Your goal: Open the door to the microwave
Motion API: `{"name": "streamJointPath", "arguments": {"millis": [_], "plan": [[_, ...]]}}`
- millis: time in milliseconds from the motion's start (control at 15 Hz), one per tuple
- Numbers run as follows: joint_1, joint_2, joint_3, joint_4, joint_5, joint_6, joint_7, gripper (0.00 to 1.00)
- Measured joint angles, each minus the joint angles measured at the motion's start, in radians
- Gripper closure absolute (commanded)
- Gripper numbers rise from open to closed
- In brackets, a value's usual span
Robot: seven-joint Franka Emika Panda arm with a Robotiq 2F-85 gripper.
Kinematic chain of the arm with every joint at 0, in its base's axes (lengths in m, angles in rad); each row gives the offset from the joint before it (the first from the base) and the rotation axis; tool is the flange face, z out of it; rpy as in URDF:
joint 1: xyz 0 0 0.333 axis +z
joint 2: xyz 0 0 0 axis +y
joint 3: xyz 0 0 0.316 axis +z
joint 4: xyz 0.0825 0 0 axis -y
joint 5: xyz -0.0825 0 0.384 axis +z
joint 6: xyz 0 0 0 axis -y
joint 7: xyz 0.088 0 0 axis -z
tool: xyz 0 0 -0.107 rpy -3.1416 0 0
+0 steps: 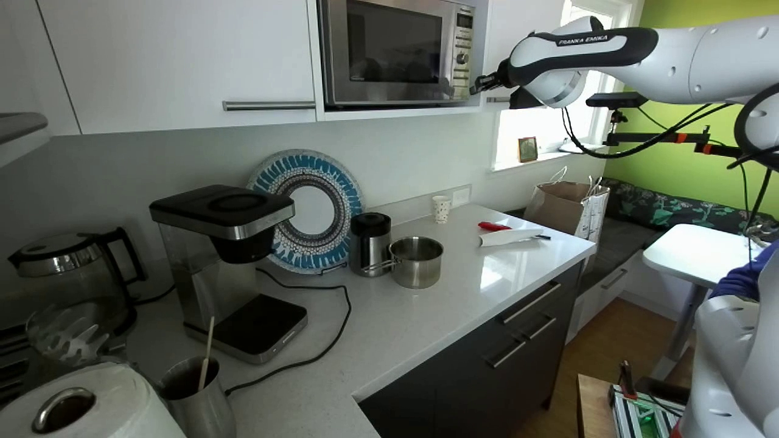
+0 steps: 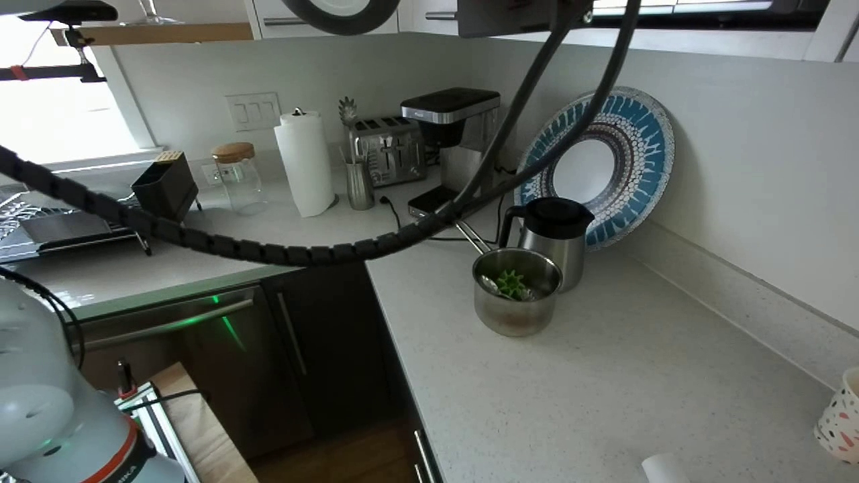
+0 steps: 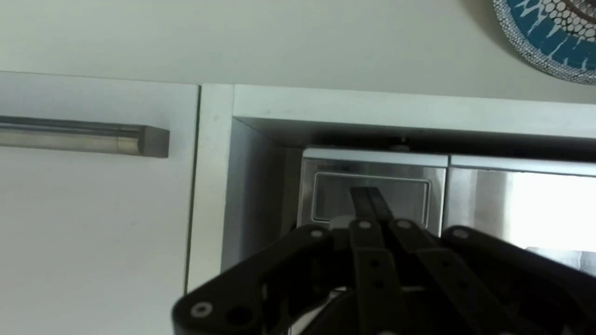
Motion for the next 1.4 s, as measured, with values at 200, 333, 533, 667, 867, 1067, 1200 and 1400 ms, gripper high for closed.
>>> {"name": "streamJointPath", "arguments": {"millis": [200,333,533,667,867,1067,1200,1400], "plan": [[0.012,0.04,-0.007,0.036,0.065,-0.001,-0.034,1.0],[0.013,0.065,-0.011,0.057,0.103,-0.003,-0.049,1.0],[0.012,0.101,-0.021,0.087,0.158,-0.012,-0.074,1.0],[0.01,0.124,-0.026,0.109,0.192,-0.025,-0.087,1.0],[-0.001,0.147,-0.031,0.144,0.257,-0.07,-0.118,1.0],[-0.022,0.164,-0.042,0.185,0.355,-0.159,-0.179,1.0],[-0.043,0.183,-0.05,0.22,0.426,-0.227,-0.218,1.0],[-0.088,0.228,-0.062,0.281,0.545,-0.331,-0.277,1.0]]}}
